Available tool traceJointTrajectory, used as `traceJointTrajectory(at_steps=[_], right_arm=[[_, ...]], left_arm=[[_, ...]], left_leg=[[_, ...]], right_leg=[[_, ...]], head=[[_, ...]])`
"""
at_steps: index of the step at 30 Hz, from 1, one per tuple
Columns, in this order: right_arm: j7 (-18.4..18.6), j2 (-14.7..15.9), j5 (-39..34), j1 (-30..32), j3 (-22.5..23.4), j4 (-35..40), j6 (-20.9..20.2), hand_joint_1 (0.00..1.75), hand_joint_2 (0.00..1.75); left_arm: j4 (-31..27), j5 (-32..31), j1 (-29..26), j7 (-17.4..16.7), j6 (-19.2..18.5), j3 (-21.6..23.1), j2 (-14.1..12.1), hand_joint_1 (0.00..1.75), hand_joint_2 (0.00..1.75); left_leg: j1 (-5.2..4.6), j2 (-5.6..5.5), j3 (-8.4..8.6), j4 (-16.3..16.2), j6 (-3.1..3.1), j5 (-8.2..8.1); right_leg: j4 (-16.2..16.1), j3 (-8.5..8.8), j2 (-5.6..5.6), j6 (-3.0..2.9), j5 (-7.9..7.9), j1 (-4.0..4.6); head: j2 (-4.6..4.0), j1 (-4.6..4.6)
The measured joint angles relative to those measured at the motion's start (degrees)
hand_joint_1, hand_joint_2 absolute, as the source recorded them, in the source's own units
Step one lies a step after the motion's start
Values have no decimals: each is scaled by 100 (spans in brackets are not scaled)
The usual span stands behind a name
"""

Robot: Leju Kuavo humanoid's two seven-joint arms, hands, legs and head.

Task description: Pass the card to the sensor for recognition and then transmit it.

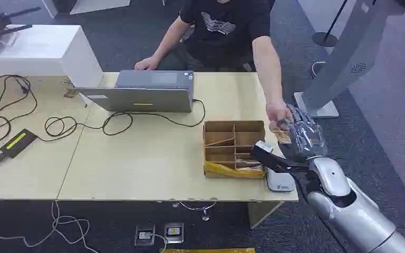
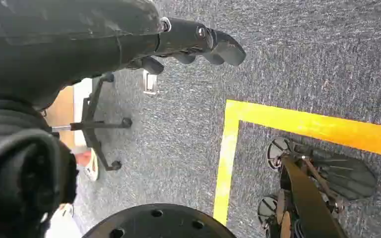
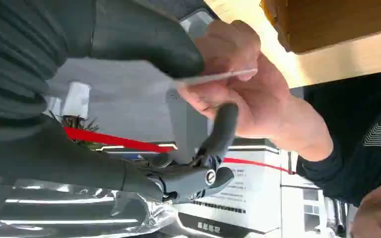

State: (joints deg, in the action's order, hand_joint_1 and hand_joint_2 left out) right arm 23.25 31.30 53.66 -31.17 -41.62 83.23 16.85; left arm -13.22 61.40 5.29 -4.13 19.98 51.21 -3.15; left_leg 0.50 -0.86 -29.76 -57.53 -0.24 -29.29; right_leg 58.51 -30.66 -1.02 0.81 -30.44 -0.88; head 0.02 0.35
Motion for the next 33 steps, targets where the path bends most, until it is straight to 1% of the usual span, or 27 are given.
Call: traceJointTrajectory(at_steps=[10, 15, 19, 21, 25, 30, 33], right_arm=[[131, 2, 184, 119, 168, -50, -142, 175, 175], [300, 103, 453, 434, 444, 94, -155, 175, 175], [378, 179, 660, 643, 606, 188, -223, 175, 175], [415, 254, 656, 829, 704, 219, -284, 175, 175], [376, 398, 553, 1115, 852, 225, -304, 175, 175], [306, 452, 323, 1229, 846, 223, -326, 175, 175], [232, 459, 72, 1226, 758, 208, -328, 175, 175]], left_arm=[[0, -27, 0, -2, -70, 98, -2, 0, 0], [0, -53, -4, 59, -131, 188, -26, 0, 0], [0, -11, 8, 72, -94, 190, -28, 0, 0], [0, 33, 4, 72, -72, 192, -28, 0, 0], [0, 85, -2, -35, -15, 192, -28, 0, 0], [0, 157, 0, -87, 61, 192, -24, 0, 0], [0, 190, 2, -87, 103, 192, -22, 0, 0]], left_leg=[[0, 4, -1, 0, 0, 0], [-1, 8, -5, -1, 0, -1], [-1, 13, -2, -1, 1, -1], [-1, 7, -5, -2, 1, -1], [-1, 15, -5, -1, 1, -1], [0, 14, -5, -1, 1, -1], [0, 14, -5, 0, 0, -1]], right_leg=[[-1, -6, 5, 0, 0, 0], [-1, -8, 5, 2, 1, -1], [-2, -10, 10, 3, 2, -1], [-2, -10, 4, 3, 2, -1], [-2, -11, 10, 3, 2, -1], [-1, -12, 11, 3, 2, 0], [-1, -11, 11, 3, 2, 0]], head=[[0, -2], [0, -2], [0, -2], [0, -2], [-2, -2], [-2, 0], [0, -2]])
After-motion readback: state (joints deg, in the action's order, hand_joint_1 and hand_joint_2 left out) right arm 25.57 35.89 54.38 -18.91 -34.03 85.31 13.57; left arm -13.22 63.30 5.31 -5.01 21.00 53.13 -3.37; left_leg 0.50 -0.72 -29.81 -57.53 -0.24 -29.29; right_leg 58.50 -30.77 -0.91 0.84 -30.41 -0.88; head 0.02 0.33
